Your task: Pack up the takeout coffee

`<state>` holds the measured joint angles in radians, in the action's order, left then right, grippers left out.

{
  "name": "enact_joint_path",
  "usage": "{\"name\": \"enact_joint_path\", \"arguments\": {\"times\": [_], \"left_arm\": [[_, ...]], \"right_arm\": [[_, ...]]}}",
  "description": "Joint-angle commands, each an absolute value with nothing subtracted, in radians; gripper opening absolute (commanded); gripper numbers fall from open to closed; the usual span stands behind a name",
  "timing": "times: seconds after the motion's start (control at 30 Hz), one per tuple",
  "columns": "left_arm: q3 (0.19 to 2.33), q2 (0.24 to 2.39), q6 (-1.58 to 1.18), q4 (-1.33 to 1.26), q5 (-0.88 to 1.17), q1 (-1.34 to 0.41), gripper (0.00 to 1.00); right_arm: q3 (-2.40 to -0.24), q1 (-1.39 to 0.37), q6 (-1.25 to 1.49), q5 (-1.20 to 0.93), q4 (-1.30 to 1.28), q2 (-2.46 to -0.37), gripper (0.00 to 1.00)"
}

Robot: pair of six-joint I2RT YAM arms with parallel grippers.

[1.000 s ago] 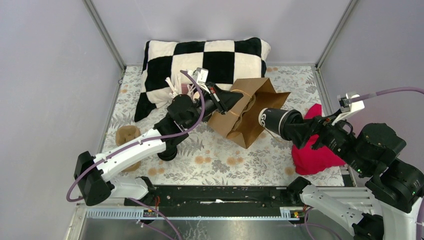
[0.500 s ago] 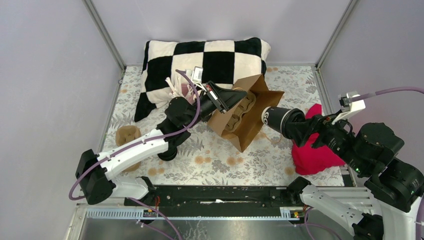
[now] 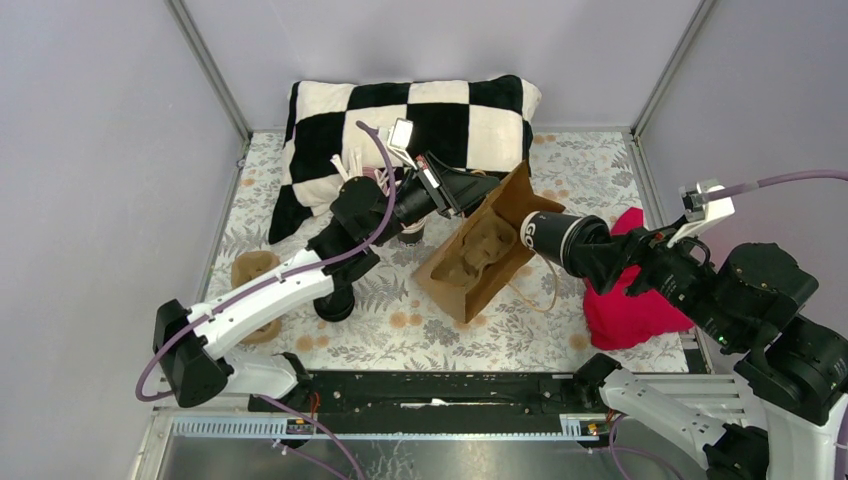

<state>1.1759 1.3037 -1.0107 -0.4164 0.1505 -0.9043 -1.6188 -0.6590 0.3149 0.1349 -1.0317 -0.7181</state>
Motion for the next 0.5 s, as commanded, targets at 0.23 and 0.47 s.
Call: {"name": "enact_joint_path", "arguments": {"times": [0.23,0.47], "left_arm": [[1.127,1.300,-1.152,-0.555,0.137,-0.900,0.00],[1.069,1.377,-1.310,-0.779,-0.042,-0.920,0.00]], "right_arm": [[-1.651,-0.664,0.425,0.084,-1.003,-0.785,0.84],[-1.619,-0.664,0.472,0.157,-0.992,-0.809,0.84]]}}
